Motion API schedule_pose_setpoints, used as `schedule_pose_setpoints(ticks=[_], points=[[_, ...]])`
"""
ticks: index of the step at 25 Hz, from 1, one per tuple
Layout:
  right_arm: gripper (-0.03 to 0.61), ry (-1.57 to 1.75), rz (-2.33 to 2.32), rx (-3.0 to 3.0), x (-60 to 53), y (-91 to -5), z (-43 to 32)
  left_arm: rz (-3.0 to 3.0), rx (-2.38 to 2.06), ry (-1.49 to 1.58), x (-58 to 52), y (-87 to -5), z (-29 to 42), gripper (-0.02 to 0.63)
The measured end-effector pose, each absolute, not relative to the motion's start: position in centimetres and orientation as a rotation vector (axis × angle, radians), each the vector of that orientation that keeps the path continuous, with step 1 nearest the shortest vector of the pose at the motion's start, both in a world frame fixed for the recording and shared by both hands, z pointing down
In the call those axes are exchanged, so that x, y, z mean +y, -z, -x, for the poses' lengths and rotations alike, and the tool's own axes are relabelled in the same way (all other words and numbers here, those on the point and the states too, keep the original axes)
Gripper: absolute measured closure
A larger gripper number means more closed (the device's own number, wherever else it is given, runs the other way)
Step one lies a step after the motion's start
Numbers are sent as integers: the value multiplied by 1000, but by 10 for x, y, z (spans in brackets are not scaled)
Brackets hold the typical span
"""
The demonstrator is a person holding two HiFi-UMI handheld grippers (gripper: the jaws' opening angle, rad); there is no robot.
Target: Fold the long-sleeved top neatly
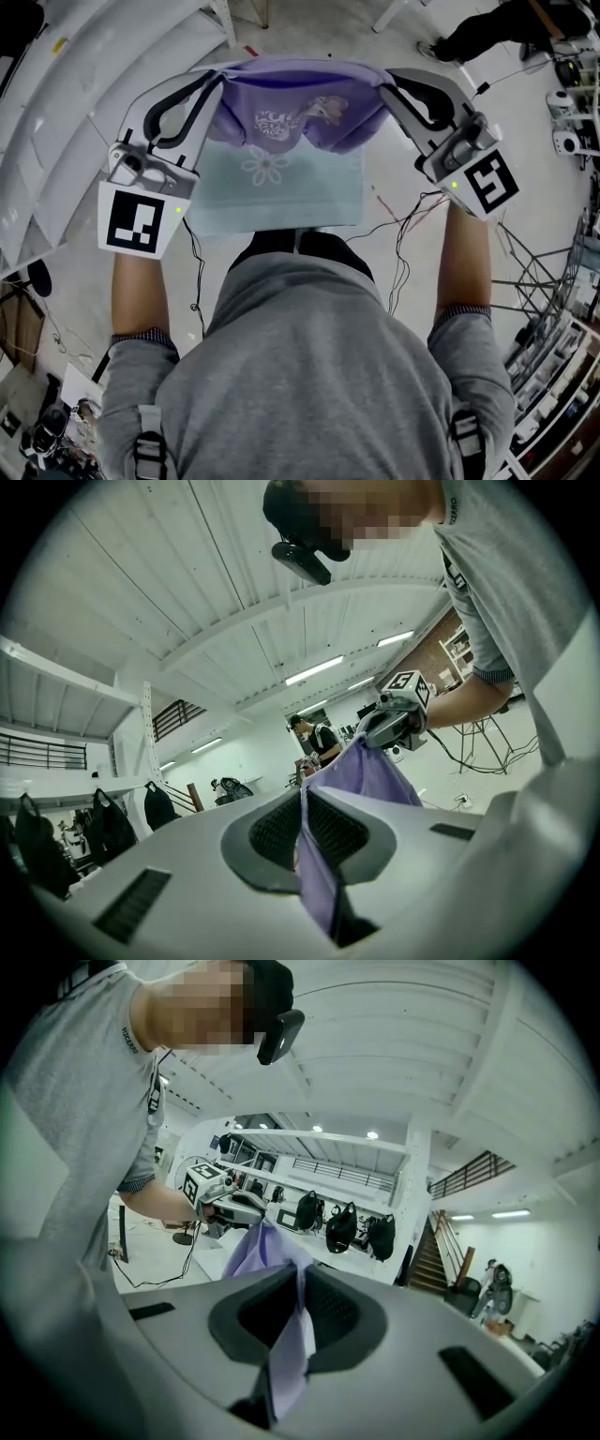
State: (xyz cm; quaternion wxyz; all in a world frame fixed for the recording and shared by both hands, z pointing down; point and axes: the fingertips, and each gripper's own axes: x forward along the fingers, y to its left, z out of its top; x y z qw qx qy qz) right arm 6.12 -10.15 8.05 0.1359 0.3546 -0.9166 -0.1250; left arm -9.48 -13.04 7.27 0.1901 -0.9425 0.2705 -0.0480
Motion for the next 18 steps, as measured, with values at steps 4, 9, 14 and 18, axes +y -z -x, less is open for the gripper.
schedule_pose_setpoints(ticks=[4, 9, 14, 18], points=[[545, 366, -1013, -2675, -84, -83, -60, 2634, 793, 134, -115, -72, 93, 578], [545, 394, -987, -2701, -39, -72, -66, 2603, 840, 127, -67, -56, 89, 578], [545, 408, -956, -2728, 7, -69, -59, 2579, 890, 123, -15, -50, 95, 578], [545, 416, -947, -2736, 48, -68, -59, 2562, 898, 128, 29, -48, 97, 578]])
